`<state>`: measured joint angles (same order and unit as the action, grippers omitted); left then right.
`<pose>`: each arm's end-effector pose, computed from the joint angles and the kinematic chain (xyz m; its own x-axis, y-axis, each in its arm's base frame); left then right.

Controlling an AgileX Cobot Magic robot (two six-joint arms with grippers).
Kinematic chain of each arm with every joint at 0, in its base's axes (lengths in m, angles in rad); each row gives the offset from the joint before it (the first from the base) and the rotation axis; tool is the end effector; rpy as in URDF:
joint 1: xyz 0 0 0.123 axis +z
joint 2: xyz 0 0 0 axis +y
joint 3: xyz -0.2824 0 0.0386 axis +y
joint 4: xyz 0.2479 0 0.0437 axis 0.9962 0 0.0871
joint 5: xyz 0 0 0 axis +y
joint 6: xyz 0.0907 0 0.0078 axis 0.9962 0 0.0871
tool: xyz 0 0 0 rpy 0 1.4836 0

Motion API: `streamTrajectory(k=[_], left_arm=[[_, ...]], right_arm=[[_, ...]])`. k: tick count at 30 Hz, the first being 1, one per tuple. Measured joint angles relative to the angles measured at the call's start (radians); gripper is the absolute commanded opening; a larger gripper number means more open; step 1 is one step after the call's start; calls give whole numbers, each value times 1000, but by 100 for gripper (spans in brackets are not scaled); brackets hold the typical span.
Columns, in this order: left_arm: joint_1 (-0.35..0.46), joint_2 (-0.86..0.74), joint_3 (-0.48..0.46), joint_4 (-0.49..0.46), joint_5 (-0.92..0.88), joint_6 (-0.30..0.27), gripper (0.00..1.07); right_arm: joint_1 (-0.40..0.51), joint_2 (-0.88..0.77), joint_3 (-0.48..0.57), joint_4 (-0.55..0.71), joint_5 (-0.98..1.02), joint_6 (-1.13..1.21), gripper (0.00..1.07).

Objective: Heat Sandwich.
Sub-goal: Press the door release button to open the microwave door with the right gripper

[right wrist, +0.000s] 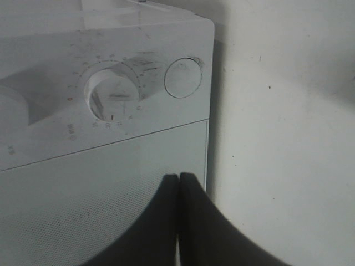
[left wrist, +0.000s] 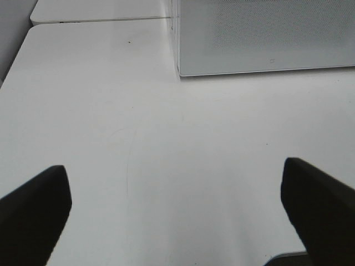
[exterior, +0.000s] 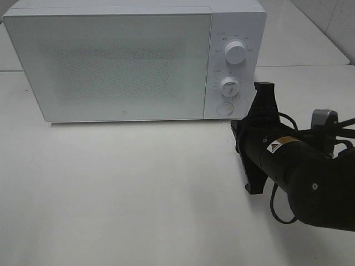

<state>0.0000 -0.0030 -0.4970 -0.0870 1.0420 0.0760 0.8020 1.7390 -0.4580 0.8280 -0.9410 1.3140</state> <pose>-0.0044 -0.0068 0.2781 -0.4354 0.0319 -0.8997 0.0814 0.9967 -0.0040 0.2225 0.1521 0.1382 -0.1017 0.9942 0.0342 0.3481 0.0034 0.9375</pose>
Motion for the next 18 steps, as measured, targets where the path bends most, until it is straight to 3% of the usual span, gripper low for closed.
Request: streamTrajectory(k=[12, 18], left_arm=[[0, 0, 0, 0, 0, 0, 97], [0, 0, 0, 0, 0, 0, 97]], right_arm=[[-7, 0, -1, -2, 11, 20, 0], [-78, 0, -1, -44, 37, 20, 0]])
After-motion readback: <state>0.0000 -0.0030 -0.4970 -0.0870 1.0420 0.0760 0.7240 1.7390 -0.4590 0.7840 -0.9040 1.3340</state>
